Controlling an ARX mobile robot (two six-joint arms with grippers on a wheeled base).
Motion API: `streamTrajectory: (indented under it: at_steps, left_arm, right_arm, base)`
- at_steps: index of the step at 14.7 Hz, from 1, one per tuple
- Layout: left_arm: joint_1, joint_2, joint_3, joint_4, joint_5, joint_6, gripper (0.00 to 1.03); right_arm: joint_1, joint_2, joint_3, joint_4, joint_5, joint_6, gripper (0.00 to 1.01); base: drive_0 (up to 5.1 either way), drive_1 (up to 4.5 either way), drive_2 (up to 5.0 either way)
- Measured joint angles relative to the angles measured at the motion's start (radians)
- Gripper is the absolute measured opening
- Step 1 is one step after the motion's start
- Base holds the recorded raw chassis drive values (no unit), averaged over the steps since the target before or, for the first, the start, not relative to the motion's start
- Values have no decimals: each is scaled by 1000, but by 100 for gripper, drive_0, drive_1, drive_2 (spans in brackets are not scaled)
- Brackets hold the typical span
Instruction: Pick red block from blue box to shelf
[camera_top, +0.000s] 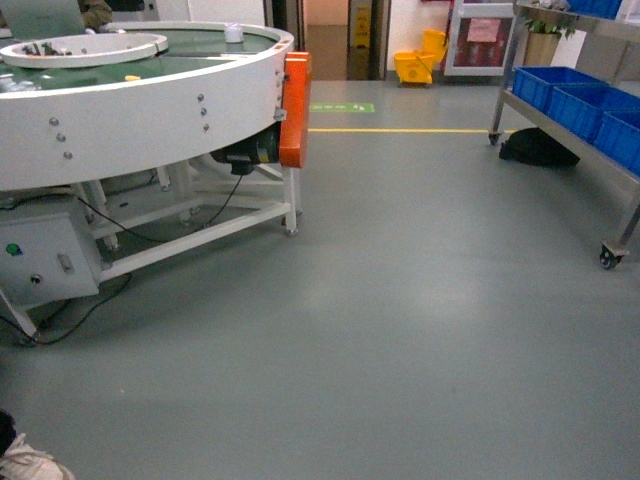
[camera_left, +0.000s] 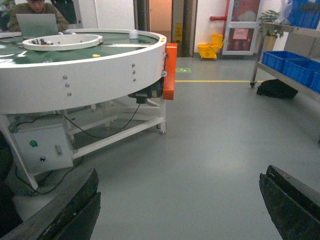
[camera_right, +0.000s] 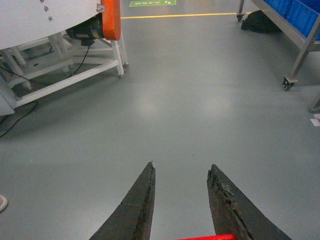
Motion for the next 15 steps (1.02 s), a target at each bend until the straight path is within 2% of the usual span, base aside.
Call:
streamTrajectory:
  at_steps: [7,15]
  left_arm:
    - [0,0,0,0,-1,0,98]
    - [1,0,0,1,-2,0,98]
  right_arm:
    - [0,0,-1,0,0,0,27]
    - [0,0,-2,2,-3,0,27]
  base:
    - [-17,416,-450]
    - [-166,267,-599]
